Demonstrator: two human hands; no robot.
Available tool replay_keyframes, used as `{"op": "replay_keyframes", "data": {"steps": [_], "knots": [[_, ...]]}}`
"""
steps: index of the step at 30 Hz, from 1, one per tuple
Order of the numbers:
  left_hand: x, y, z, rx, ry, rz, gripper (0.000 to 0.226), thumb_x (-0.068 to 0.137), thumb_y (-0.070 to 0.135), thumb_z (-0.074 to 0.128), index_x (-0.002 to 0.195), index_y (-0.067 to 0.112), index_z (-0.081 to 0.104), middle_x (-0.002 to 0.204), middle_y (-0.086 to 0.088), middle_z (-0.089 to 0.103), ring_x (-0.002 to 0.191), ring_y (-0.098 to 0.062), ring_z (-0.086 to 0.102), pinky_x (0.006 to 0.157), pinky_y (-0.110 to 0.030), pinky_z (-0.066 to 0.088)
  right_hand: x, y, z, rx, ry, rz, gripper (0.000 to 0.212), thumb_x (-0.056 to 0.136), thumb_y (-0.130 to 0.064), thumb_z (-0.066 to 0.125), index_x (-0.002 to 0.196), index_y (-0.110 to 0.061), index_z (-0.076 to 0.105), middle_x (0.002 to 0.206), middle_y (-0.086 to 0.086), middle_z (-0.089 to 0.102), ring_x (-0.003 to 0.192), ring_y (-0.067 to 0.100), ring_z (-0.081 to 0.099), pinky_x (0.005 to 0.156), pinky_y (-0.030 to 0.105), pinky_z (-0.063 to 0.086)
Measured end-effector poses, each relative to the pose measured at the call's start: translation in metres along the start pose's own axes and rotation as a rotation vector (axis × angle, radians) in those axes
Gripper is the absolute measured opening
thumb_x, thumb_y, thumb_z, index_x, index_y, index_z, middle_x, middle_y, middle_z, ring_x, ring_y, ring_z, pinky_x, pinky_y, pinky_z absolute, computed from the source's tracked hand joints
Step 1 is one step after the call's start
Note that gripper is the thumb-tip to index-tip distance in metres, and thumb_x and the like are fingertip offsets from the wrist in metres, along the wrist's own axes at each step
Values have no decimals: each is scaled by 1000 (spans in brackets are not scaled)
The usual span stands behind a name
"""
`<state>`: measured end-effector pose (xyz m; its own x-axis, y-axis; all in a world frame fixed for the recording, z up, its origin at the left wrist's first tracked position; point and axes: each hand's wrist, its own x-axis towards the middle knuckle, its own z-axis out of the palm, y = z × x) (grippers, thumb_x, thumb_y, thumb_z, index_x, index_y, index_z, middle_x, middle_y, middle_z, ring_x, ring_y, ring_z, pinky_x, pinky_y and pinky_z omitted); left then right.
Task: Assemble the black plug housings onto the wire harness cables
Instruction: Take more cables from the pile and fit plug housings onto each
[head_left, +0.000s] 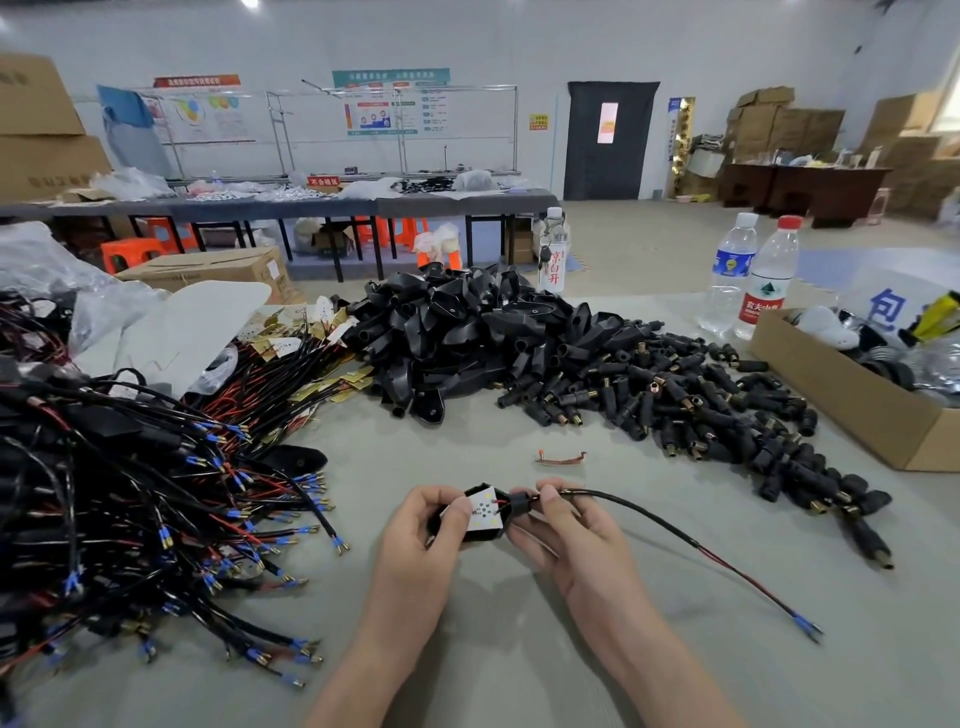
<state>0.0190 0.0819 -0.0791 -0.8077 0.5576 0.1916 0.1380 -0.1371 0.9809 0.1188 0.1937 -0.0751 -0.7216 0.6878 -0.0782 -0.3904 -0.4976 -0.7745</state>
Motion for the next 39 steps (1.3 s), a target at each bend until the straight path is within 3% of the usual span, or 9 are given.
{"op": "replay_keyframes", "data": {"steps": [3,6,13,20,27,34,39], "knots": [[-1,1,1,1,25,0,4,96,4,58,99,3,61,89,-9,72,78,-8,69,67,-13,50,0,1,0,15,-8,7,6,96,-4,56,99,-6,61,89,14,73,84,25,74,68,28,59],[0,0,0,9,30,-1,6,96,4,59,102,5,61,91,-9,72,78,-5,68,67,-11,49,-1,1,0,37,-23,2,7,95,-1,56,99,-4,61,87,15,72,84,25,74,69,28,60],[3,-3,-2,-222,-40,-181,16,97,6,58,112,4,65,104,-12,74,94,-25,72,71,-27,59,0,0,-1,60,-32,-13,9,95,1,54,98,-4,61,91,17,71,89,27,72,74,30,60],[7,-7,-2,-258,1,-180,14,94,3,61,107,2,64,94,-8,76,82,-18,73,65,-25,58,2,1,-4,-28,-38,-3,13,95,-4,55,105,0,63,105,18,74,97,24,72,78,25,58],[8,-10,-4,-251,-3,-149,13,94,4,61,106,4,65,95,-9,76,83,-18,73,65,-24,57,1,-2,-6,-55,-43,36,32,79,-16,68,107,0,70,103,19,74,90,21,73,73,24,58],[12,-14,-9,-232,39,-131,11,93,6,64,103,8,68,97,-6,75,88,-24,73,66,-25,58,1,-6,-7,-11,63,-6,23,96,-18,58,100,-1,74,100,16,74,86,23,74,65,25,59],[11,-16,-9,-213,41,-121,11,93,5,64,103,8,68,97,-6,75,87,-24,73,66,-25,58,2,-4,-8,-70,95,-23,21,92,-20,62,94,-4,75,90,14,74,81,19,72,66,24,59]]}}
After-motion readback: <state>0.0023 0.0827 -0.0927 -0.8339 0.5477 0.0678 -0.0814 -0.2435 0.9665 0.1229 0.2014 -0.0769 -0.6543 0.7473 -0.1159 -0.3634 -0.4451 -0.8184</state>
